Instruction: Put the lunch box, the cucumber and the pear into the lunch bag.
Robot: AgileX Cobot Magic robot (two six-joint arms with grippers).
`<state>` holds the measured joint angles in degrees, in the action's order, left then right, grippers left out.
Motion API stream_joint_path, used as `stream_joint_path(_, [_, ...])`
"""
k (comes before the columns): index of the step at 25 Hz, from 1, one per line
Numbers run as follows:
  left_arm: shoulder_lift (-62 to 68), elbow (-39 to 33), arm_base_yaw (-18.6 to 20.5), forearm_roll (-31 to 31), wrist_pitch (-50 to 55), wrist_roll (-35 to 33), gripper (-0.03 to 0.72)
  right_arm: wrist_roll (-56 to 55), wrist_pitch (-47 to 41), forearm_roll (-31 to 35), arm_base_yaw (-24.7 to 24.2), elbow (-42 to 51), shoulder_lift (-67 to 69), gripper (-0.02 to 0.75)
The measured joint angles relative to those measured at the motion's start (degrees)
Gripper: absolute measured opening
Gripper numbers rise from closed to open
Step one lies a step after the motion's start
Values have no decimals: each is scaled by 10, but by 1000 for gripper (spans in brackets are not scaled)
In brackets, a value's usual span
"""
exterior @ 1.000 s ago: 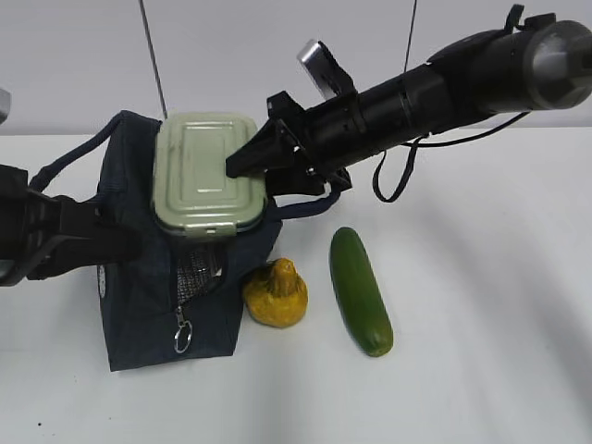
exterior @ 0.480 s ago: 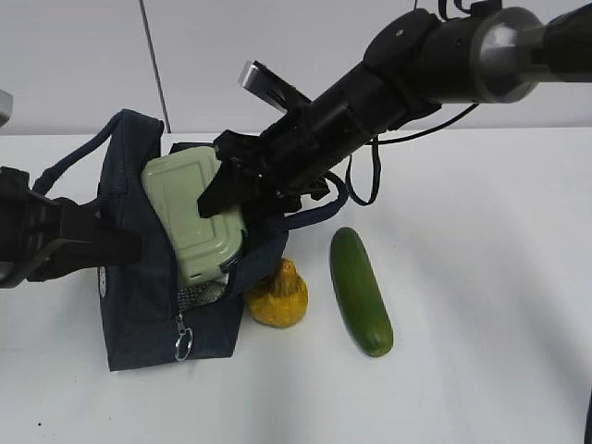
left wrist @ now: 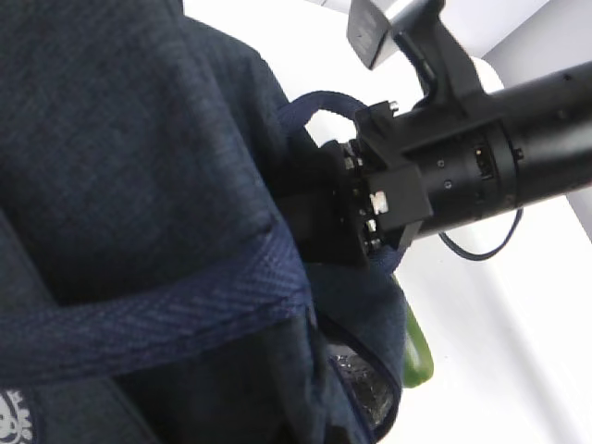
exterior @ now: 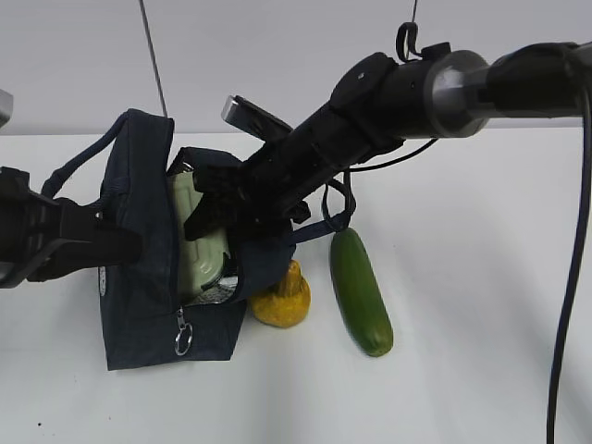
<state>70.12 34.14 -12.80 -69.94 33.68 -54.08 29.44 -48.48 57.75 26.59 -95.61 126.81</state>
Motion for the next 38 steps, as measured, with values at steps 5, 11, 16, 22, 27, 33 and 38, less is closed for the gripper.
stream_joint_path(5, [0,0,0,0,1,0,-15,0,-2,1,0,-8,0,498])
stream_joint_path(11, [0,0,0,1,0,0,-15,0,-39,-7,0,-46,0,566])
stream_joint_path(16, [0,0,0,1,0,0,-15,-16,-110,-79,-3,-128,1,567])
stream_joint_path(22, [0,0,0,3,0,0,-15,-137,-203,-291,-4,-242,-5,539])
stream_joint_path(27, [0,0,0,5,0,0,-15,-220,-219,-437,-7,-278,-25,507])
stream_joint_path(33, [0,0,0,5,0,0,-15,-287,-224,-534,-7,-246,-61,500])
stream_joint_path(38, [0,0,0,5,0,0,-15,-303,-224,-551,-7,-151,-98,500])
